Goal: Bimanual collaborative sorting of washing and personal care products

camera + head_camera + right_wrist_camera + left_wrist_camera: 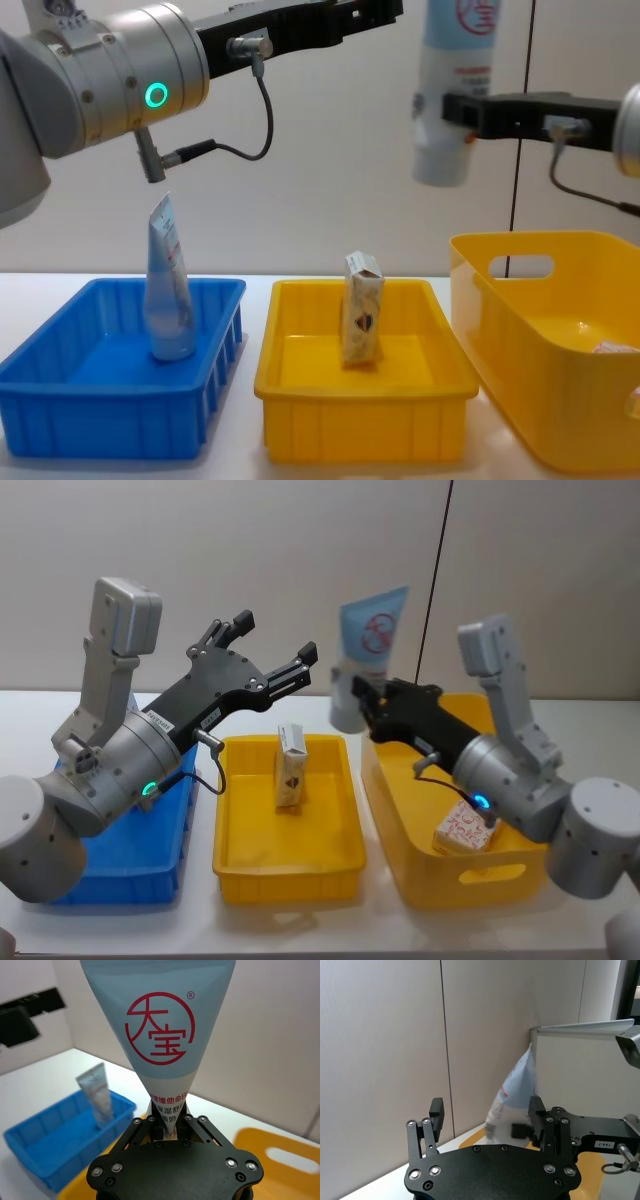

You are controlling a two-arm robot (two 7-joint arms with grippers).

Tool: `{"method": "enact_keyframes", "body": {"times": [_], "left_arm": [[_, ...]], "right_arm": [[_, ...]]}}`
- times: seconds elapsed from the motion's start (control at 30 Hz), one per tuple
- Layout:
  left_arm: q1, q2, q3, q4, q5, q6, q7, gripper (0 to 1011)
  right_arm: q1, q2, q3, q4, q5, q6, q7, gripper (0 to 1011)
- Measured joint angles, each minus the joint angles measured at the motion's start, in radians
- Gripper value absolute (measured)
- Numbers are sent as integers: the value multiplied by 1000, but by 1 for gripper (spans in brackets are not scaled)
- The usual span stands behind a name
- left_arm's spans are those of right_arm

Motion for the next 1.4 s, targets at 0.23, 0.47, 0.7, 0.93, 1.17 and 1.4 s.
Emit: {"method": "enact_keyframes", "body": {"times": [0.23, 0.47, 0.7, 0.93, 1.17, 1.4], "left_arm": [[0, 0, 0, 0, 0, 0, 0, 1001], [0, 0, 0, 0, 0, 0, 0, 1001], [0, 0, 0, 0, 0, 0, 0, 1001], [0, 0, 0, 0, 0, 0, 1, 1001], [0, 0, 0, 0, 0, 0, 0, 1001], [0, 0, 0, 0, 0, 0, 0, 1001]], "right_arm": [[-48, 30, 29, -53, -26, 35, -75, 108], [-102, 61, 66, -101, -60, 80, -156, 146], [-140, 82, 96, -127, -82, 111, -205, 360], [-162, 94, 116, -142, -96, 127, -229, 616], [-177, 102, 127, -150, -103, 137, -244, 837], [-183, 105, 132, -154, -107, 142, -251, 997]]}}
